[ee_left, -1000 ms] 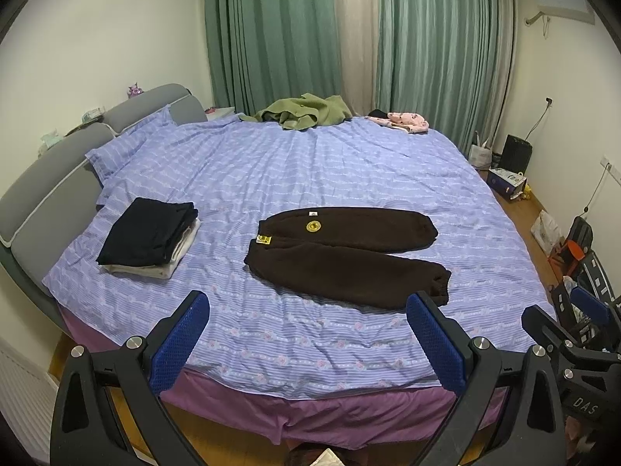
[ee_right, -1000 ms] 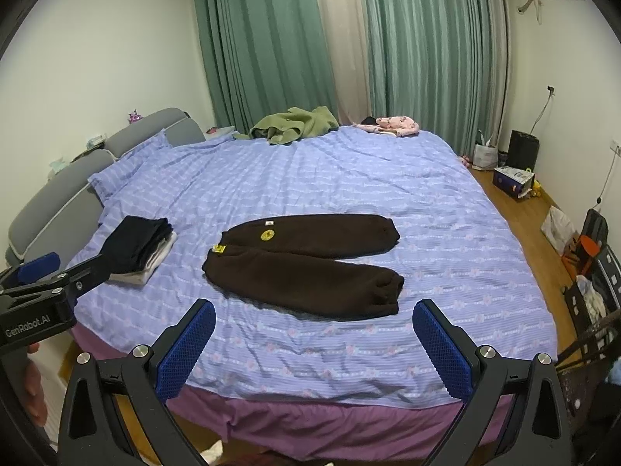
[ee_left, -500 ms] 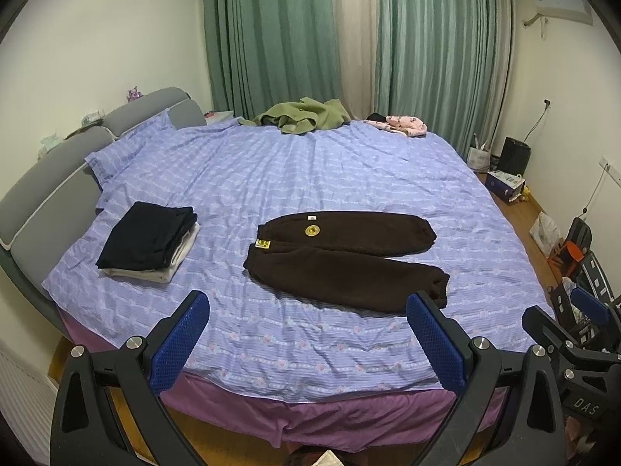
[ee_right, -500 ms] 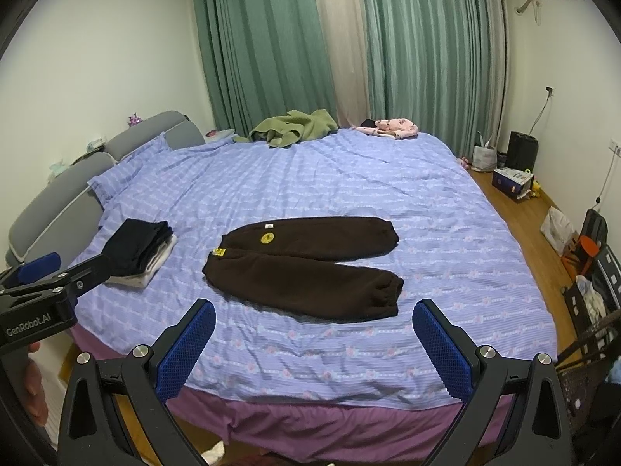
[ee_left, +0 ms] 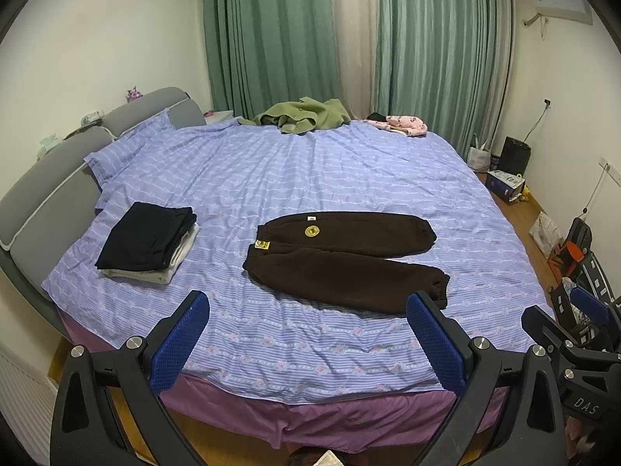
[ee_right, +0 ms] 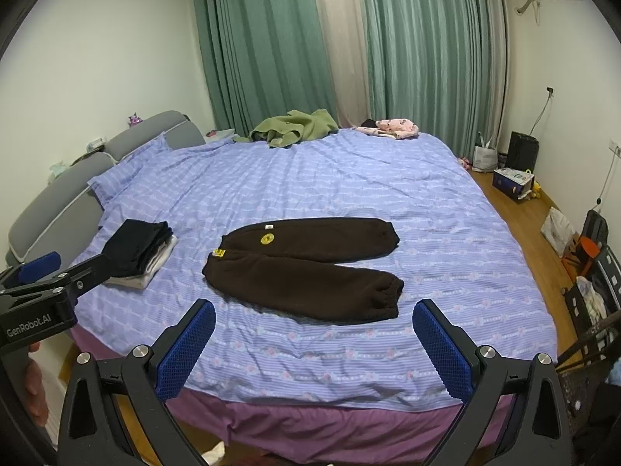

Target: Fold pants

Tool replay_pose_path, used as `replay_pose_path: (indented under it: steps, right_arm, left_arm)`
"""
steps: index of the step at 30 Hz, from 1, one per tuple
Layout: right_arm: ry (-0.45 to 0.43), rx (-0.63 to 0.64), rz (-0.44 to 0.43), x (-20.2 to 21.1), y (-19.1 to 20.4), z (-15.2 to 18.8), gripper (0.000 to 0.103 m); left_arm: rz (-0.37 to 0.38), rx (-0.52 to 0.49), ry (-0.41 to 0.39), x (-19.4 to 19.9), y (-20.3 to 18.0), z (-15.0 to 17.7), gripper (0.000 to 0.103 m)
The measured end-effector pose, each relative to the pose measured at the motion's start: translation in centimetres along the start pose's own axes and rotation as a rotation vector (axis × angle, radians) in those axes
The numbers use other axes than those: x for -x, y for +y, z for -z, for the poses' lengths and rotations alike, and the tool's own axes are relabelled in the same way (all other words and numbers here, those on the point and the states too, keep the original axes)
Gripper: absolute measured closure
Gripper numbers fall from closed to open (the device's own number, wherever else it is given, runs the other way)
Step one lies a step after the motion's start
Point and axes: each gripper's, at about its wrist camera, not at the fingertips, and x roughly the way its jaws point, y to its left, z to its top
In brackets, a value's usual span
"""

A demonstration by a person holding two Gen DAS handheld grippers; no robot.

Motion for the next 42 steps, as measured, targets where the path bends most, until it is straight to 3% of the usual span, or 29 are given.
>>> replay_pose_path:
  steps: [24,34,42]
  right_arm:
    - [0.026,-0.001,0.022,-1.8,0.8,-0.3,0.0]
    - [0.077,-0.042,0.042,-7.0,2.2,-1.1,0.0]
    - [0.195,-0.164,0.105,-15.5,2.5,-0.5,0.0]
  left_arm:
    - [0.009,0.005,0.023,-1.8,0.2,0.2,0.0]
    - [0.02,0.001,0.054,-8.2,3.8,-1.2,0.0]
    - [0.048,-0.001,0.109,-18.6,7.5,-1.5,0.0]
